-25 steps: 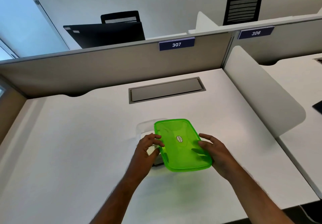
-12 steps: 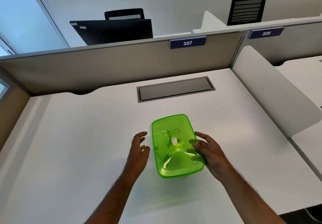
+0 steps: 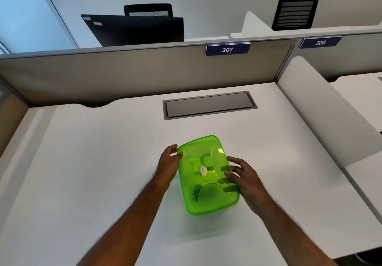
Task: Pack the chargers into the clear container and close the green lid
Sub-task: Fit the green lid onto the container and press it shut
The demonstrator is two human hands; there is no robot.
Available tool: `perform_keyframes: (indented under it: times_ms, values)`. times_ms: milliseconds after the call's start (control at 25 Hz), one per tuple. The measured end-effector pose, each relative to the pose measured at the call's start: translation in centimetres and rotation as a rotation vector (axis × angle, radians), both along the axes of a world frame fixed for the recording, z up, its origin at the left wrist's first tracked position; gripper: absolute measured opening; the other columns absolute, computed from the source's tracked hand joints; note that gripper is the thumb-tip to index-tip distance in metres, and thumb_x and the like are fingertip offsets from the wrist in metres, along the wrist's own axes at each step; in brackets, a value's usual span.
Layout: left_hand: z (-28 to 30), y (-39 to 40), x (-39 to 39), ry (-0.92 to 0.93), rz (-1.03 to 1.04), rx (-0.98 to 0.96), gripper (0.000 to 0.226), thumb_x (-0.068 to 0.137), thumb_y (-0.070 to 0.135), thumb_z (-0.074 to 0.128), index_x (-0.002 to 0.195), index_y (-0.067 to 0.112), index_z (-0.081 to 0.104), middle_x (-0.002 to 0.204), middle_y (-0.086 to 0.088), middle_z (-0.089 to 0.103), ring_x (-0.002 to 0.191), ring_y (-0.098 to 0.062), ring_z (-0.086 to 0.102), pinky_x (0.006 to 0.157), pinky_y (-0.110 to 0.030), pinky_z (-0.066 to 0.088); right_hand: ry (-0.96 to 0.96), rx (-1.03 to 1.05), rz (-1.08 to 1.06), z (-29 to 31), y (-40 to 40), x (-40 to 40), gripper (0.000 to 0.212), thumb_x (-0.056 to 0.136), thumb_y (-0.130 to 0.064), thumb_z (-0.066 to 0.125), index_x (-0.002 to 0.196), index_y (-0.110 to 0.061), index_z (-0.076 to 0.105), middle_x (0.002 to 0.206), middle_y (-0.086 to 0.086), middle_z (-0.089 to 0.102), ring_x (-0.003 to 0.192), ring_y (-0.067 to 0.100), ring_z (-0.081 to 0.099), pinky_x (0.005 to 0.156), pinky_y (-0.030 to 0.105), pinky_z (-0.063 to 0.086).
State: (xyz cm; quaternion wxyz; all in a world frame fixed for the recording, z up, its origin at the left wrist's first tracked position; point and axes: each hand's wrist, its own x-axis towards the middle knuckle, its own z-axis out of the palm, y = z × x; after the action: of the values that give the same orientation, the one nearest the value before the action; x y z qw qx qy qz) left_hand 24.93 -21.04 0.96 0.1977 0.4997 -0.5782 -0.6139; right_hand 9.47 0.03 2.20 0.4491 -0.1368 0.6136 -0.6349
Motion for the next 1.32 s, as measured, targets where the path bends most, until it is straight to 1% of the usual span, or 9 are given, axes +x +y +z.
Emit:
perform_keyframes:
  times_ms: [280, 360, 480, 640, 760, 920, 1080, 1200, 1320]
  values:
    - [-0.2, -0.9, -0.9, -0.044, -0.011, -0.046, 0.033, 0.096, 0.008, 0.064, 0.129, 0.007, 0.065, 0.128, -0.011, 0.067, 0.110, -0.030, 0.066, 0.103, -0.046, 0.053, -0.021, 0.004, 0.006, -0.5, 0.4, -0.6, 0.045, 0.088, -0.002, 0.070, 0.126, -0.024, 0.063, 0.113, 0.021, 0.070, 0.086, 0.041, 0.072, 0.060, 0.043, 0.060]
    - [-0.1, -1.2, -1.0, -0.066, -0.029, -0.076, 0.032, 0.095, 0.008, 0.066, 0.127, 0.009, 0.067, 0.125, -0.010, 0.069, 0.105, -0.027, 0.066, 0.100, -0.042, 0.053, -0.008, 0.015, -0.004, -0.5, 0.5, -0.6, 0.042, 0.089, -0.001, 0.070, 0.124, -0.024, 0.064, 0.113, 0.023, 0.069, 0.086, 0.037, 0.071, 0.060, 0.043, 0.061]
    - [0.1, -1.4, -1.0, -0.084, -0.059, -0.096, 0.030, 0.094, 0.008, 0.067, 0.124, 0.011, 0.068, 0.123, -0.009, 0.071, 0.098, -0.023, 0.065, 0.096, -0.037, 0.051, 0.071, 0.083, -0.037, -0.4, 0.4, -0.4, 0.034, 0.091, -0.001, 0.068, 0.118, -0.021, 0.066, 0.111, 0.023, 0.068, 0.084, 0.030, 0.070, 0.058, 0.044, 0.061]
    - [-0.1, -1.3, -0.9, -0.091, -0.077, -0.130, 0.030, 0.095, 0.010, 0.066, 0.124, 0.012, 0.068, 0.123, -0.008, 0.069, 0.097, -0.023, 0.064, 0.090, -0.034, 0.050, 0.302, 0.190, -0.041, 0.0, 0.5, 0.0, 0.023, 0.093, -0.005, 0.067, 0.109, -0.021, 0.065, 0.109, 0.015, 0.067, 0.080, 0.020, 0.065, 0.056, 0.032, 0.058]
    - [-0.3, -1.3, -0.9, -0.094, -0.080, -0.147, 0.029, 0.095, 0.010, 0.067, 0.124, 0.012, 0.068, 0.123, -0.008, 0.069, 0.093, -0.020, 0.063, 0.085, -0.030, 0.049, 0.501, 0.261, 0.026, 0.0, 0.9, 0.5, 0.023, 0.091, -0.016, 0.071, 0.109, -0.027, 0.060, 0.113, -0.002, 0.064, 0.093, 0.020, 0.064, 0.074, 0.037, 0.057]
    - [-0.7, -1.3, -0.9, -0.094, -0.076, -0.164, 0.029, 0.095, 0.009, 0.067, 0.123, 0.012, 0.068, 0.124, -0.008, 0.068, 0.098, -0.023, 0.065, 0.077, -0.023, 0.046, 0.700, 0.361, 0.061, 0.2, 1.4, 0.4, 0.032, 0.089, -0.031, 0.071, 0.115, -0.037, 0.053, 0.121, -0.014, 0.052, 0.106, 0.000, 0.053, 0.084, 0.034, 0.050]
    - [-1.0, -1.2, -1.1, -0.099, -0.083, -0.192, 0.028, 0.094, 0.008, 0.067, 0.122, 0.013, 0.069, 0.125, -0.008, 0.067, 0.090, -0.016, 0.063, 0.069, -0.013, 0.045, 0.810, 0.337, 0.132, 0.6, -0.2, -0.5, 0.038, 0.090, -0.030, 0.070, 0.123, -0.030, 0.051, 0.127, -0.009, 0.049, 0.112, 0.010, 0.052, 0.093, 0.039, 0.050]
    - [-1.2, -1.2, -1.1, -0.097, -0.079, -0.202, 0.027, 0.094, 0.006, 0.066, 0.121, 0.013, 0.068, 0.126, -0.009, 0.066, 0.084, -0.011, 0.062, 0.061, -0.005, 0.045, 1.032, 0.317, 0.214, 0.8, -3.0, -1.4, 0.047, 0.092, -0.028, 0.069, 0.133, -0.015, 0.052, 0.136, 0.001, 0.049, 0.125, 0.024, 0.047, 0.104, 0.041, 0.042]
    - [-1.4, -1.2, -1.2, -0.092, -0.072, -0.199, 0.027, 0.094, 0.006, 0.066, 0.120, 0.014, 0.068, 0.126, -0.009, 0.065, 0.085, -0.012, 0.062, 0.062, -0.006, 0.045, 1.241, 0.353, 0.306, 0.8, -6.1, -1.9, 0.061, 0.095, -0.038, 0.062, 0.145, -0.008, 0.044, 0.153, 0.011, 0.041, 0.141, 0.028, 0.038, 0.116, 0.040, 0.033]
